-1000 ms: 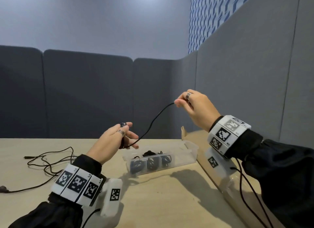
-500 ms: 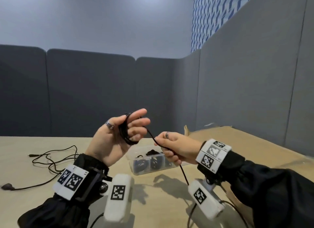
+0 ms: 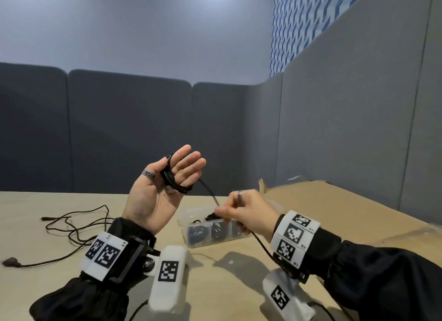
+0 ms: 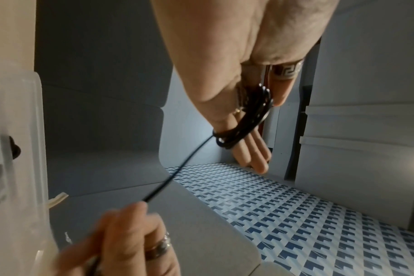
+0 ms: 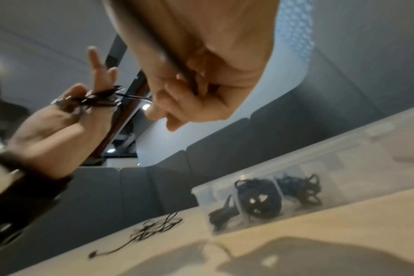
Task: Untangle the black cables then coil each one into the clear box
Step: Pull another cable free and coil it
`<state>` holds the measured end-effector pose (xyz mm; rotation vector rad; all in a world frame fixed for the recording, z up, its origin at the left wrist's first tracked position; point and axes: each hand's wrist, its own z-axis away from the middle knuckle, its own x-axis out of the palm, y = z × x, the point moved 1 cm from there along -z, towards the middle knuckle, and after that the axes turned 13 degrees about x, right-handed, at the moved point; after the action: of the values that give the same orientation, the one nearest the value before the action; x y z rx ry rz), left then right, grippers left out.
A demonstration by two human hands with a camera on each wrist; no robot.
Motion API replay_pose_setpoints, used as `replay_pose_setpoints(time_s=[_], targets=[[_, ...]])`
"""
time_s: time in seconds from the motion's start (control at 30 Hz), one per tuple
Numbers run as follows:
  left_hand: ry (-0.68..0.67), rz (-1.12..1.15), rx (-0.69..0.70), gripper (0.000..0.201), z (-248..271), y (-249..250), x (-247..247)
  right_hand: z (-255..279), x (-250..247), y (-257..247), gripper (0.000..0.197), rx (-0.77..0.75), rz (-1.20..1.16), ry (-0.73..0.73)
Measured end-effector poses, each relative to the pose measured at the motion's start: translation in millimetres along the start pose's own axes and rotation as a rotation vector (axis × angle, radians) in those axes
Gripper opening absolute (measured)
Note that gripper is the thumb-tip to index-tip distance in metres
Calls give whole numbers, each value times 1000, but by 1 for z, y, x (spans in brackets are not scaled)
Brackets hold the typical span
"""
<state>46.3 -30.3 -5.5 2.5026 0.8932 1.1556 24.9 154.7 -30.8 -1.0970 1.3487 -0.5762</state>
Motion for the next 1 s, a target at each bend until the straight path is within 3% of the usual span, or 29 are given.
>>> replay_pose_setpoints(time_s=[0.1, 0.17, 0.3, 0.4, 0.43, 0.53, 0.63, 0.77, 0.8, 0.87, 0.93, 1.0], targets=[[17, -131, 28, 45, -2, -3, -2, 8, 28, -3, 29, -23, 60, -315], [-23, -378, 54, 42, -1, -8, -4, 14, 34, -7, 32, -25, -18, -413], [-191, -919, 45, 48, 5, -16, -5, 23, 21, -14, 22, -27, -37, -484], [-434, -1172, -111, 82, 8, -12, -8, 26, 7, -17, 11, -23, 66, -505], [-535, -1257, -170, 85, 10, -10, -7, 26, 1, -17, 11, -13, 122, -489], [-682, -1514, -152, 66, 11, -6, -12, 25, -16, -17, 19, 25, 313, -467], [-536, -1629, 41, 54, 6, 4, -23, 25, -32, -10, 32, 87, 337, -447], [-283, -1617, 272, 32, 0, 11, -29, 36, -48, -2, 5, 116, 438, -465], [-265, -1618, 263, 26, -1, 10, -28, 37, -53, -3, 10, 120, 450, -406], [-294, -1574, 121, 23, 0, 7, -29, 33, -69, -10, 19, 52, 445, -148], [-399, -1420, -132, 43, 4, 3, -24, 24, -88, -21, 23, -92, 413, 154], [-531, -1189, -359, 58, 11, -2, -13, 13, -98, -33, 22, -196, 372, 357]])
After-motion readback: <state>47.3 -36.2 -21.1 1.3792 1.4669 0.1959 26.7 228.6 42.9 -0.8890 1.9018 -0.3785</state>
